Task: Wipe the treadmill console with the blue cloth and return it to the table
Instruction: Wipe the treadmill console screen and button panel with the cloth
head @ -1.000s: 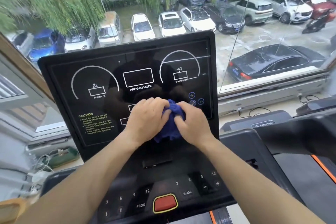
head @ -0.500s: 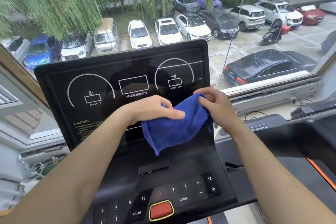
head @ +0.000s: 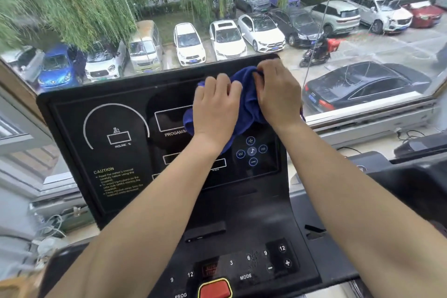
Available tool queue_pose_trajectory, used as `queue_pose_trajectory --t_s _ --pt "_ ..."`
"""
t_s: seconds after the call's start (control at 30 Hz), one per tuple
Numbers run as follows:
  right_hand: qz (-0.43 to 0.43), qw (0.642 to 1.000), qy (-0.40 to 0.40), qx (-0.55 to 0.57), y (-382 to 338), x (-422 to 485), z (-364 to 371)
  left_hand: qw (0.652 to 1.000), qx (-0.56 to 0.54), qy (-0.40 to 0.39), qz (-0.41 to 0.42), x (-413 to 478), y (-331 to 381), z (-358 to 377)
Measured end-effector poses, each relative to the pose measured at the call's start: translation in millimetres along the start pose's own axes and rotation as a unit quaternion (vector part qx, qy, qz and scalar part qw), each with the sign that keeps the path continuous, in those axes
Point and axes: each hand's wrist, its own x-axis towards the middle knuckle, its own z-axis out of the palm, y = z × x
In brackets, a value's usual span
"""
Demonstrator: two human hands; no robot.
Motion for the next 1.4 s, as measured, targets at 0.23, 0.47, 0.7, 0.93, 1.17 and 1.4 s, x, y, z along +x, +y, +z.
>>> queue_pose_trajectory --t_s 0.23,0.47,0.7,0.93,1.17,1.4 --pt "-0.108 0.993 -0.052 -0.001 18 -103 -3 0.989 -0.108 -0.062 0.076 -86 4 2" --pt "-0.121 0.992 0.021 -0.039 16 -15 3 0.995 -0.084 0.053 0.032 9 -10 13" --pt "-0.041 0.991 0.077 -0.103 29 -19 0 0.991 -0.107 0.064 0.054 13 13 16" --pt "-0.075 0.990 -0.079 -0.094 34 -169 -20 0.958 -0.183 -0.107 0.192 -123 34 5" --pt "-0.016 0.996 -0.043 -0.077 12 -50 -23 0.988 -0.128 0.032 0.081 -25 17 6" --pt "-0.017 0.995 -0.014 -0.097 24 -94 -16 0.978 -0.189 -0.016 0.090 -48 45 7"
